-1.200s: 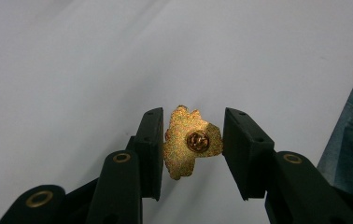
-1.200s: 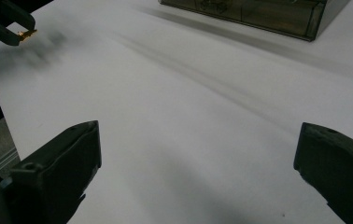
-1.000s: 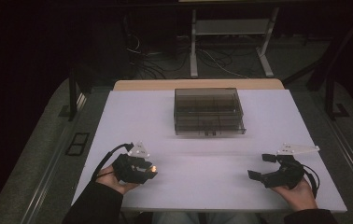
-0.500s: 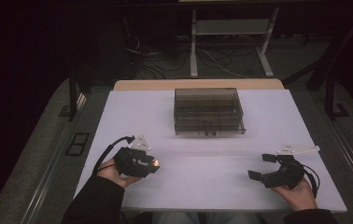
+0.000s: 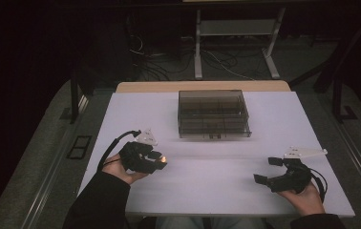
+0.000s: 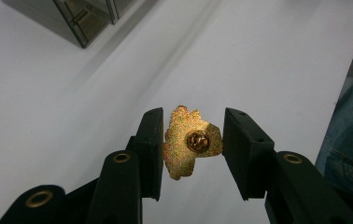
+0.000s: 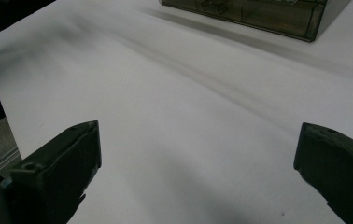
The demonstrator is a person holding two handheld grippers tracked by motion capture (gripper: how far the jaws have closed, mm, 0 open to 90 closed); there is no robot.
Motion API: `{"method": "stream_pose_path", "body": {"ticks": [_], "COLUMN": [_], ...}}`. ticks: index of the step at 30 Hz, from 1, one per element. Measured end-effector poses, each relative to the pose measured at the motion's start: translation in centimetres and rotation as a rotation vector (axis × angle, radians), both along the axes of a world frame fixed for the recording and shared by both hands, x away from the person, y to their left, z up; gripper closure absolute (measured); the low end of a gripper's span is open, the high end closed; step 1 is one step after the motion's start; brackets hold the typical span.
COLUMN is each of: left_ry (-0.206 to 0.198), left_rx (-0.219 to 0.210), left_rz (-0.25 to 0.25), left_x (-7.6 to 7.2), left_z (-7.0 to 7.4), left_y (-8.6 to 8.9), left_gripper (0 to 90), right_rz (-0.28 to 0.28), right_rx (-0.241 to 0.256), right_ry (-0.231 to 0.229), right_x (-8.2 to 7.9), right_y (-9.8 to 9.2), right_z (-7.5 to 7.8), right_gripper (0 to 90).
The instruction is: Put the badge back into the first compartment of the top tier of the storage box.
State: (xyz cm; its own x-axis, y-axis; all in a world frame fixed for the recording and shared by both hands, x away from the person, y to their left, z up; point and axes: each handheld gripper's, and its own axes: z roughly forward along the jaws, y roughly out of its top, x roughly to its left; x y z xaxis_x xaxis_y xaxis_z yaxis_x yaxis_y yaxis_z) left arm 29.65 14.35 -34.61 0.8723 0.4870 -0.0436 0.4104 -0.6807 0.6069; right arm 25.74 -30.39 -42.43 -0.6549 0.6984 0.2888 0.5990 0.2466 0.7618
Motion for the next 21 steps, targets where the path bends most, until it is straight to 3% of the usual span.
{"method": "stream_pose_path", "body": {"ticks": [12, 21], "left_ry": [-0.004, 0.013], "left_rx": [-0.026, -0.093], "left_rz": [0.001, 0.007], "left_x": [1.3, 2.6], "left_z": [1.3, 2.1], "left_y": [-0.6, -0.6], "left_gripper": [58.6, 58.5], "right_rz": [0.002, 0.003], "right_rx": [0.0, 0.0], "right_ry": [0.0, -0.004], "right_x": [0.0, 0.0], "right_y": [0.0, -0.1], "right_z": [0.0, 0.0], "right_gripper": [0.2, 0.2]}}
